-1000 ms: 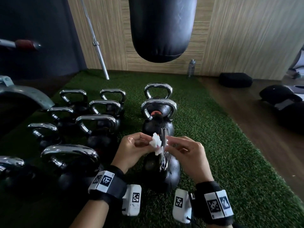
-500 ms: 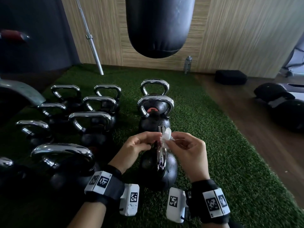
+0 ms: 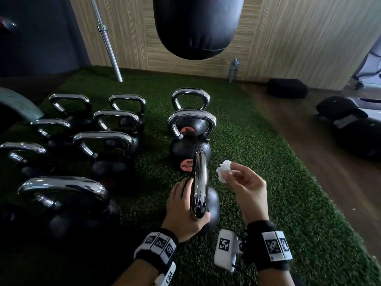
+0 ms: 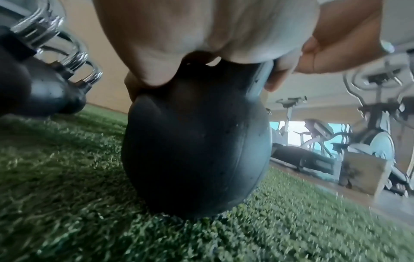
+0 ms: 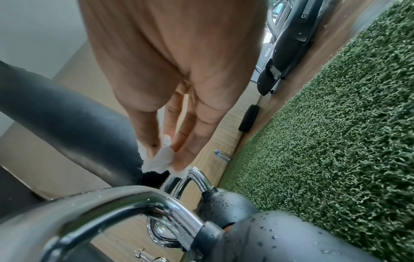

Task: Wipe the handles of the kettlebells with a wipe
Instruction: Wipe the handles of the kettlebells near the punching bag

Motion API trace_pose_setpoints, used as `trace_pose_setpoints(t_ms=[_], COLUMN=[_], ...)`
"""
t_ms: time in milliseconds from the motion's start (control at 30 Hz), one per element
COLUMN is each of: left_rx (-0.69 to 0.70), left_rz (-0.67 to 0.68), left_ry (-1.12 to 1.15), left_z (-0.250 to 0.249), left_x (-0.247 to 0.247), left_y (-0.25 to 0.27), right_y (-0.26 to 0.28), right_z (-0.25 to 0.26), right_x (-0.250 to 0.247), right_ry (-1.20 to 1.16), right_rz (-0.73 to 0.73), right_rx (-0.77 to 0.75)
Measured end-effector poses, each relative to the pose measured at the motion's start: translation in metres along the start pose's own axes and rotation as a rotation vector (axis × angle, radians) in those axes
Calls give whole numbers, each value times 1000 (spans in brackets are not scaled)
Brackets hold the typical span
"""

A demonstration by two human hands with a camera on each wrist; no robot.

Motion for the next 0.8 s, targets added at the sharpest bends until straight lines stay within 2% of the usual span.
trace_pose_setpoints(t_ms=[100, 233, 333, 400, 467, 567, 667, 800], left_rx=[-58, -77, -125, -96, -6, 33, 45, 37], left_rz=[85, 251, 324, 336, 344, 377, 348, 324], left_ry=[61, 306, 233, 196, 204, 80, 63, 53], left_z=[-6, 2, 2, 0, -1, 1, 0, -2], left_x=[-10, -37, -46, -47, -47, -49, -48, -47], left_y=[-5, -13, -19, -20, -20, -19, -20, -21], right_y=[-6, -15, -22, -28, -32, -35, -36, -42], right_z=[-13, -33, -38, -36, -33, -35, -37, -29], right_x=[5, 16, 24, 29, 37, 48, 48, 48], right_ry=[98, 219, 297, 341, 431, 581, 585, 556], right_rz=[26, -21, -25, -16, 18, 21, 12, -84], right_rx=[13, 63, 60, 58, 42, -22, -55, -240])
Point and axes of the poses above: each hand's wrist, its own y-axis away from the middle knuckle, its own x-axis out of the palm, z = x × y, the point moved 1 cm from there along -y, towards the middle knuckle, and after that the axes turned 9 degrees about y, right-handed, at the moved point
